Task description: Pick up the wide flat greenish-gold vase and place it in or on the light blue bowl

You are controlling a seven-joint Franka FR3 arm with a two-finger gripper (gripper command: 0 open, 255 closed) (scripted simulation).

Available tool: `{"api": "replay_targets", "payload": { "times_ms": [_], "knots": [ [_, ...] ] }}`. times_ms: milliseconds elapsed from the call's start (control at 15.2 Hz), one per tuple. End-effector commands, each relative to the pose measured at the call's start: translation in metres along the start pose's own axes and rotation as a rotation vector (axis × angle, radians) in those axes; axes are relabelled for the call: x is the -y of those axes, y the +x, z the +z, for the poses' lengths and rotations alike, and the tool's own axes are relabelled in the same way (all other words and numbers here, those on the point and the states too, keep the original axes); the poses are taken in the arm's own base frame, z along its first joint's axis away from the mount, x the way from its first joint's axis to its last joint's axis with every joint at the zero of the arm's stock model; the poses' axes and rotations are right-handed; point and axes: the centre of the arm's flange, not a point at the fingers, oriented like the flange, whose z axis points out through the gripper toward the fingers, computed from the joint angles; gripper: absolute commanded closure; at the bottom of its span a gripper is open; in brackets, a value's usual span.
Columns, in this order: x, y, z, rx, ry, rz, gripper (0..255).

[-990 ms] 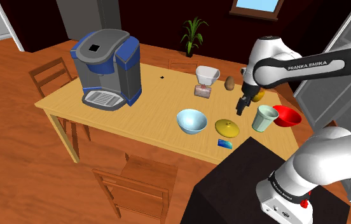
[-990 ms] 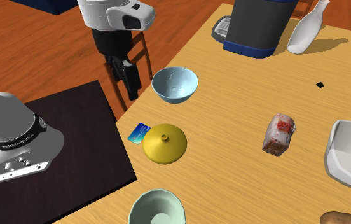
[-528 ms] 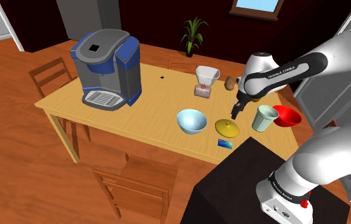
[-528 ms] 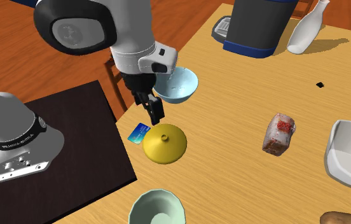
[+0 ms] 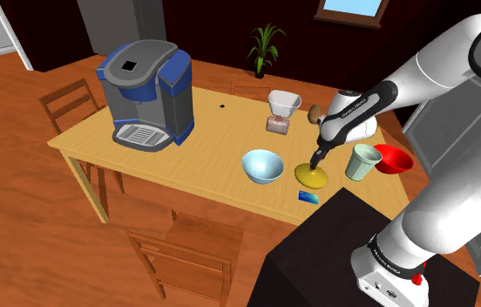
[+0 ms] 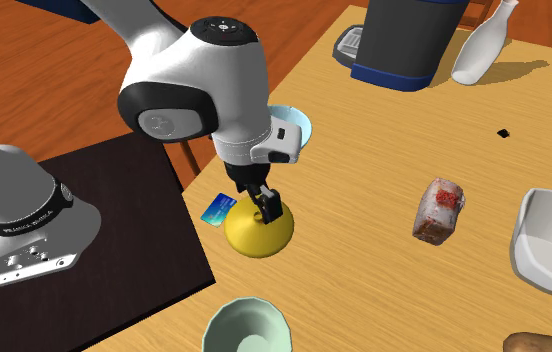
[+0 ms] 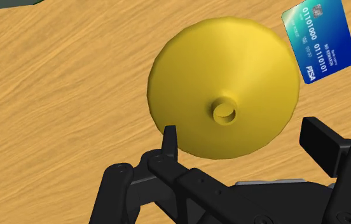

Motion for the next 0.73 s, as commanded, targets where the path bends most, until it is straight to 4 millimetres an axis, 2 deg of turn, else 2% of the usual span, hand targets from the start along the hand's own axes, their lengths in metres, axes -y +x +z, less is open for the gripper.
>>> {"api": "replay_targets", "payload": {
  "times_ms": [0, 264, 660],
  "knots": [
    [0.000, 0.000, 0.010, -0.001, -0.001, 0.000, 0],
    [0.000, 0.000, 0.029, -0.001, -0.001, 0.000, 0],
    [0.000, 0.000, 0.029, -0.001, -0.001, 0.000, 0]
  ]
}}
